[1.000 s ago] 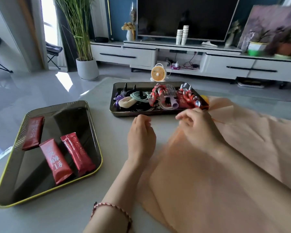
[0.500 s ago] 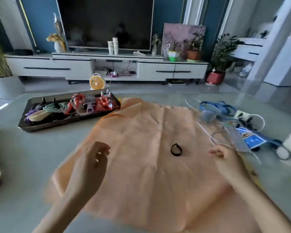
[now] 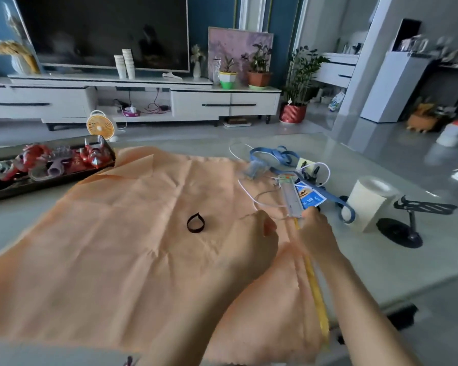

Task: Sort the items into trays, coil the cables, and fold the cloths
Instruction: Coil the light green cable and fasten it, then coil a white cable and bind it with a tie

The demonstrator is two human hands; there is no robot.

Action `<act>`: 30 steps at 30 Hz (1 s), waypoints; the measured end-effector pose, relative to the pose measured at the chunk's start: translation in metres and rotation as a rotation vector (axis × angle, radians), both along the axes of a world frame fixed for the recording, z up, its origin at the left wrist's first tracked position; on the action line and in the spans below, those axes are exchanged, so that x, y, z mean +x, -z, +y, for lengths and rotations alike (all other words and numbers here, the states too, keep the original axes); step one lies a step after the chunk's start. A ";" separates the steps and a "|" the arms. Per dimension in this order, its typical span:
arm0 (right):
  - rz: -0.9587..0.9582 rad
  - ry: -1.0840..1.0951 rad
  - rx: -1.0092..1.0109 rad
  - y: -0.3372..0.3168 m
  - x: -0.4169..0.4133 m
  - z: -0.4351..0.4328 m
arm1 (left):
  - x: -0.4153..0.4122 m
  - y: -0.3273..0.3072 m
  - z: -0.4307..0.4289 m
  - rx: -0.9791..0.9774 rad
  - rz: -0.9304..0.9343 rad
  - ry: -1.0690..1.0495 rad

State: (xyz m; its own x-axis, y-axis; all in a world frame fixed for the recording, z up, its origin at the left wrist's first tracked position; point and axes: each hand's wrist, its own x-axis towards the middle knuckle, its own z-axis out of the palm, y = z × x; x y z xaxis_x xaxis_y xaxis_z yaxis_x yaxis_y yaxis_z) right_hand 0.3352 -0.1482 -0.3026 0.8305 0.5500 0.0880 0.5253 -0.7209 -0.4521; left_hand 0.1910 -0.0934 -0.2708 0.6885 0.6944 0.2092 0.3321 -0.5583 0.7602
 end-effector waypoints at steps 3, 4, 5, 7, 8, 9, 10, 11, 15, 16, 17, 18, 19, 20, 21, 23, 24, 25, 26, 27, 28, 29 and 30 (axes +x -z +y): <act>-0.014 -0.170 -0.103 -0.001 0.020 -0.017 | 0.045 0.004 -0.020 -0.327 -0.062 -0.015; -0.021 -0.219 -0.138 -0.002 0.025 -0.022 | 0.054 0.008 -0.027 -0.449 -0.095 -0.038; -0.018 -0.252 -0.156 -0.002 0.029 -0.025 | 0.059 0.014 -0.031 -0.532 -0.122 -0.062; 0.011 -0.283 -0.161 -0.001 0.037 -0.028 | 0.061 0.024 -0.037 -0.632 -0.142 -0.092; 0.022 -0.268 -0.125 0.001 0.040 -0.030 | 0.059 0.025 -0.037 -0.659 -0.127 -0.096; 0.026 -0.249 -0.077 0.003 0.041 -0.031 | 0.057 0.025 -0.035 -0.671 -0.116 -0.101; 0.033 -0.252 -0.045 0.006 0.043 -0.033 | 0.054 0.023 -0.032 -0.685 -0.119 -0.110; 0.048 -0.269 -0.025 0.008 0.043 -0.036 | 0.049 0.020 -0.031 -0.705 -0.136 -0.123; 0.069 -0.196 0.237 0.006 0.043 -0.035 | 0.031 0.014 -0.027 -0.706 -0.162 -0.182; -0.023 -0.159 0.281 0.005 0.045 -0.031 | 0.028 0.013 -0.028 -0.693 -0.169 -0.183; -0.115 -0.133 0.264 0.005 0.047 -0.026 | 0.026 0.011 -0.030 -0.686 -0.183 -0.178; -0.187 -0.117 0.187 0.006 0.048 -0.020 | 0.025 0.008 -0.031 -0.684 -0.197 -0.174; -0.234 -0.097 0.081 0.008 0.049 -0.014 | 0.025 0.007 -0.032 -0.685 -0.204 -0.173; -0.264 -0.076 -0.010 0.011 0.049 -0.010 | 0.023 0.006 -0.033 -0.678 -0.203 -0.176; -0.285 -0.060 -0.065 0.014 0.048 -0.006 | 0.020 0.006 -0.032 -0.653 -0.194 -0.187; -0.315 -0.032 -0.101 0.019 0.046 -0.001 | 0.014 0.008 -0.028 -0.589 -0.185 -0.213; -0.308 -0.021 -0.089 0.019 0.046 0.001 | 0.010 0.008 -0.025 -0.564 -0.184 -0.227; -0.274 -0.004 -0.047 0.017 0.047 0.003 | 0.006 0.007 -0.023 -0.547 -0.173 -0.242; -0.218 0.013 0.023 0.014 0.048 0.005 | 0.000 0.006 -0.021 -0.530 -0.160 -0.260; -0.165 0.027 0.105 0.009 0.050 0.006 | -0.007 0.006 -0.020 -0.517 -0.149 -0.273; -0.125 0.038 0.179 0.004 0.050 0.007 | -0.014 0.006 -0.018 -0.506 -0.138 -0.281; -0.099 0.046 0.246 -0.002 0.047 0.007 | -0.024 0.006 -0.017 -0.493 -0.121 -0.288; -0.080 0.050 0.311 -0.008 0.040 0.006 | -0.036 0.004 -0.016 -0.484 -0.101 -0.292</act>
State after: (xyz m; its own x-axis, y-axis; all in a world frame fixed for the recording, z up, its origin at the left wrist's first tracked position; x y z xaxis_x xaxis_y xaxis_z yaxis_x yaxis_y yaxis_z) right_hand 0.3756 -0.1417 -0.2942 0.8394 0.4457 0.3111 0.5355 -0.5804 -0.6135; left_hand 0.1549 -0.1090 -0.2751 0.4470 0.8857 -0.1253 0.3331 -0.0348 0.9423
